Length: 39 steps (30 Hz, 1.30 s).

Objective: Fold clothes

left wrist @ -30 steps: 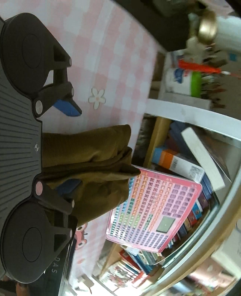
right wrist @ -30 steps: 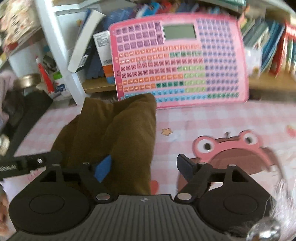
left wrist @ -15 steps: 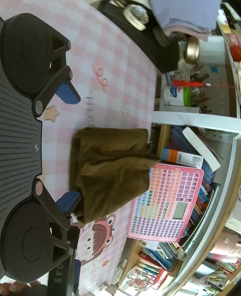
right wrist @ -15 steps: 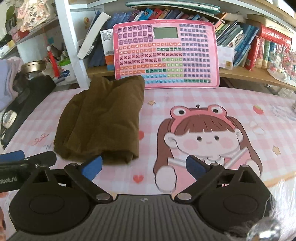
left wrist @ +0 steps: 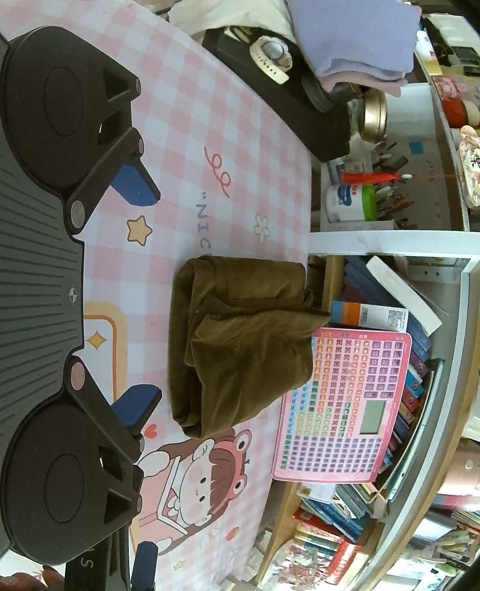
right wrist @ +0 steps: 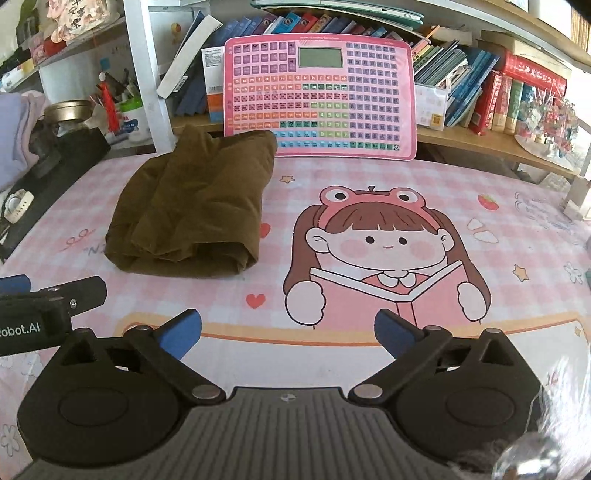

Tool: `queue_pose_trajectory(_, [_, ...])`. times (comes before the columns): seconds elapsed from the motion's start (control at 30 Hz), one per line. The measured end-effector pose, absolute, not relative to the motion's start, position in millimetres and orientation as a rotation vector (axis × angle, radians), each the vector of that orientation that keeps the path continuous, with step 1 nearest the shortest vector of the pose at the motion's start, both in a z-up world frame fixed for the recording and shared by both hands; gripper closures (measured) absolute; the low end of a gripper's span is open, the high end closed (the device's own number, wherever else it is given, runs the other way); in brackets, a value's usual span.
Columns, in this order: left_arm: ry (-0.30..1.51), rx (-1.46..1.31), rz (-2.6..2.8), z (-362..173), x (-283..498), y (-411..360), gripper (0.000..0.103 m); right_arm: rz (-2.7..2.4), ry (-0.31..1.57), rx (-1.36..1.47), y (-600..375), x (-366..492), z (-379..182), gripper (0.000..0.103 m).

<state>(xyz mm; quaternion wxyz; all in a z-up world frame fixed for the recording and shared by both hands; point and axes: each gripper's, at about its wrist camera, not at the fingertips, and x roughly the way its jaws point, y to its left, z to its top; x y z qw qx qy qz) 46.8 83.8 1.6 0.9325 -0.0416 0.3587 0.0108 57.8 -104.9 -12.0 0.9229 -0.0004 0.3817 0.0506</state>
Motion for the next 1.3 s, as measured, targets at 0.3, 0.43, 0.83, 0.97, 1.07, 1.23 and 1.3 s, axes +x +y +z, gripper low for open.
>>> queue_pose_trajectory(0.3, [0.737, -0.081, 0.044, 0.8, 46.3, 86.2, 0.000, 0.116, 0.793, -0.001, -102.0, 61.0, -13.1, 0.002])
queue_pose_trajectory(0.43, [0.736, -0.062, 0.062, -0.3, 45.9, 86.9, 0.000, 0.116, 0.799, 0.001, -100.9, 61.8, -13.9, 0.002])
queue_pose_trajectory(0.83, [0.741, -0.032, 0.068, -1.7, 47.6, 87.4, 0.000, 0.109, 0.815, 0.005, -99.8, 63.8, -16.7, 0.002])
queue_pose_trajectory(0.97, [0.745, -0.034, 0.064, -3.1, 46.5, 87.9, 0.000, 0.105, 0.819, 0.008, -99.4, 64.2, -17.3, 0.002])
queue_pose_trajectory(1.07, [0.743, -0.030, 0.067, -3.3, 45.6, 87.6, 0.000, 0.103, 0.821, 0.008, -99.0, 64.2, -17.9, 0.002])
queue_pose_trajectory(1.23, [0.738, -0.003, 0.087, -3.3, 45.4, 85.6, 0.000, 0.103, 0.823, 0.005, -98.6, 63.4, -17.8, 0.002])
queue_pose_trajectory(1.3, [0.739, -0.002, 0.085, -3.3, 45.4, 85.2, 0.000, 0.101, 0.824, 0.006, -99.1, 63.2, -17.8, 0.002])
